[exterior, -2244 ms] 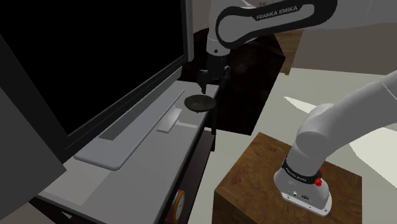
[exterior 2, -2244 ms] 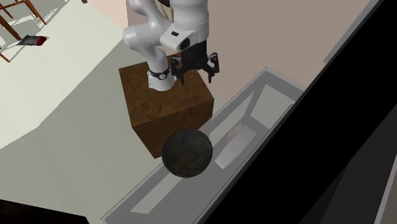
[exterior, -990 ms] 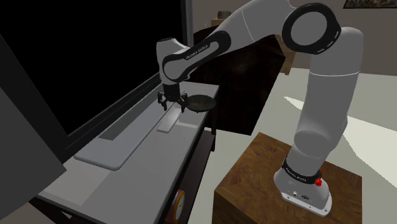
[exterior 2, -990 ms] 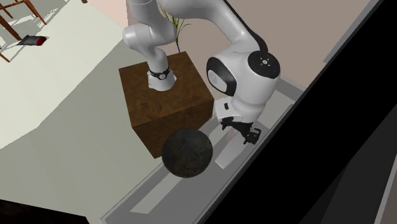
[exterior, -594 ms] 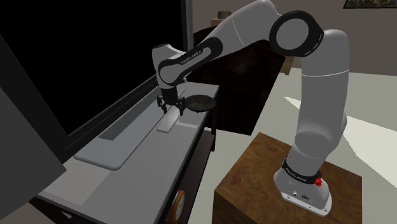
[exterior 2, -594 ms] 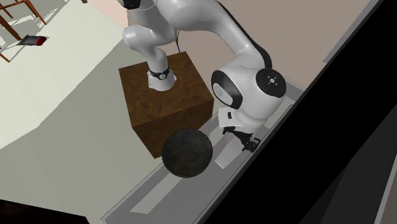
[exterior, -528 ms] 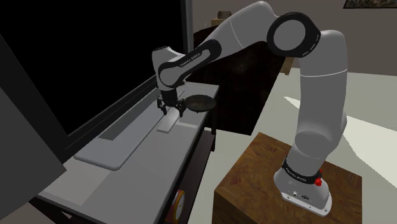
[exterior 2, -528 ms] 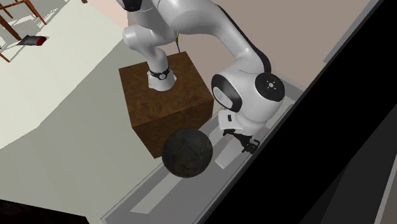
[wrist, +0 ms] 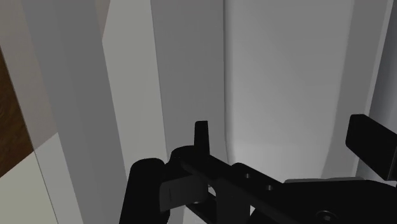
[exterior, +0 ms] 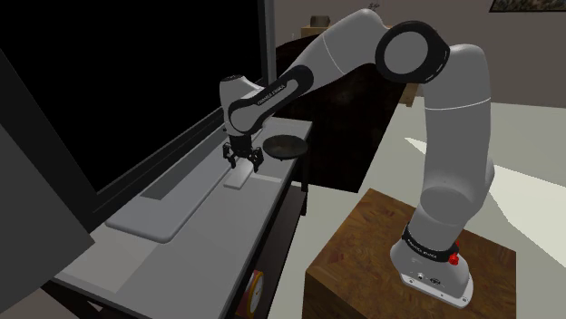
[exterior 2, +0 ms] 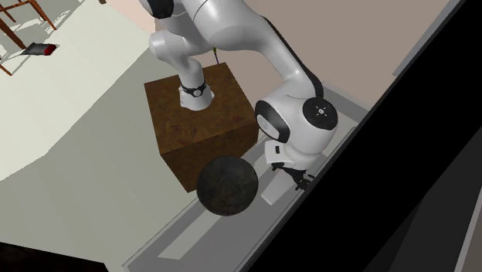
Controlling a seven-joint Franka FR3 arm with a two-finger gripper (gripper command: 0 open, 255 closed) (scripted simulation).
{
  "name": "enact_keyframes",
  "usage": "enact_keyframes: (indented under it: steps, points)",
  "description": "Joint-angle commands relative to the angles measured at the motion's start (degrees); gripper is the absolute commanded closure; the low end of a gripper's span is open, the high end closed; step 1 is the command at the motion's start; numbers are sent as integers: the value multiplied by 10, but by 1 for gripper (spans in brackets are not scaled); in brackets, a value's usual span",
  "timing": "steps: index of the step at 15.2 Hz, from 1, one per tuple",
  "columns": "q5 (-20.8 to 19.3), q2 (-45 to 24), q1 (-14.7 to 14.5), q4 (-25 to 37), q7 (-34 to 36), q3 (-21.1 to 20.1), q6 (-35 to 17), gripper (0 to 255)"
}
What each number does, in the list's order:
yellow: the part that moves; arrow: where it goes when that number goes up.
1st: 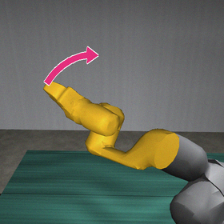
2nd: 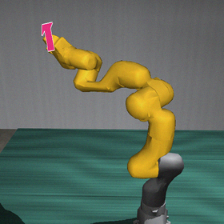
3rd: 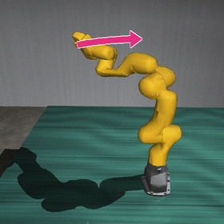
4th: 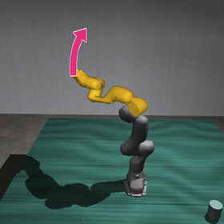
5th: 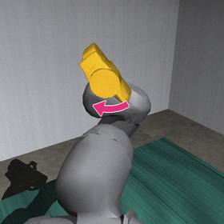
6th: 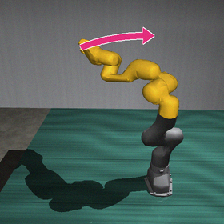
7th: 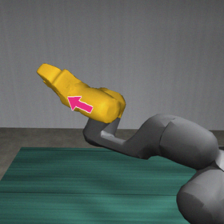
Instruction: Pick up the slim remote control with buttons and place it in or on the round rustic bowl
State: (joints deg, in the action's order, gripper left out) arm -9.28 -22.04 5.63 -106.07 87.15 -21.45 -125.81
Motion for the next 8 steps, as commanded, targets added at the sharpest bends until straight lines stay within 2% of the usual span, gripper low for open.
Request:
enact_keyframes:
  steps: [1,2,3,8]
  points:
    - [0,0,0,0,0,0,0,0]
    - [0,0,0,0,0,0,0,0]
    - [0,0,0,0,0,0,0,255]
    - [0,0,0,0,0,0,0,255]
